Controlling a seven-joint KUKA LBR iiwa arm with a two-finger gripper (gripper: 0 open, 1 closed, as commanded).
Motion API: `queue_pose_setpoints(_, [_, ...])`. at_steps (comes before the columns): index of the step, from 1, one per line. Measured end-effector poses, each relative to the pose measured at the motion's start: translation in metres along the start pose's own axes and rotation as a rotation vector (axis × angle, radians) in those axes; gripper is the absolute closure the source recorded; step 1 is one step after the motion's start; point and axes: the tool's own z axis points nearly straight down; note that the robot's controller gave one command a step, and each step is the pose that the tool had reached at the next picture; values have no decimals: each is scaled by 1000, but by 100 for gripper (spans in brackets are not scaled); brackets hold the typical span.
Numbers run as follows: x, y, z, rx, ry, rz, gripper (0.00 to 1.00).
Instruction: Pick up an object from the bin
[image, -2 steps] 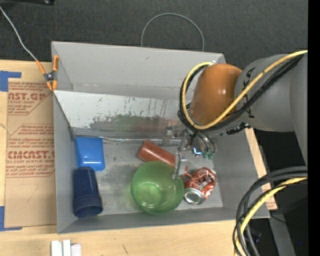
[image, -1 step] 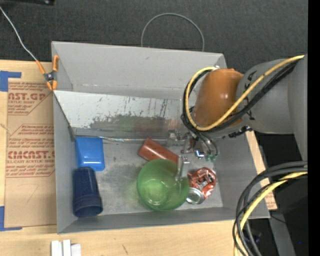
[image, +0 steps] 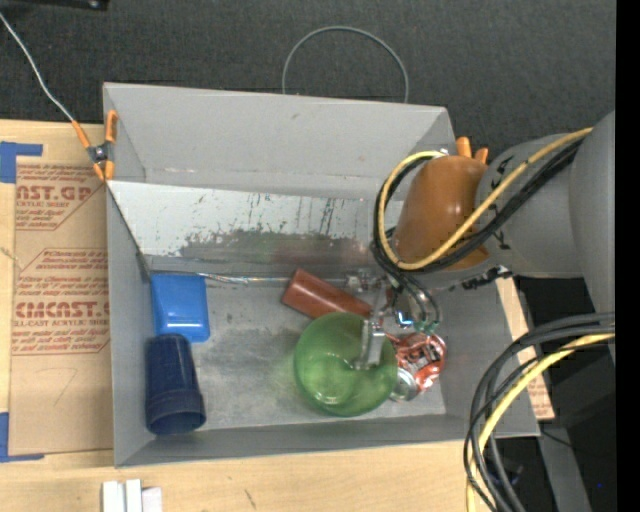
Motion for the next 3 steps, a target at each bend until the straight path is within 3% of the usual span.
queue_pose_setpoints(1, [5,-39,8,-2,1,-48,100])
queue_pose_setpoints(3, [6,-39,8,-2,1,-48,100])
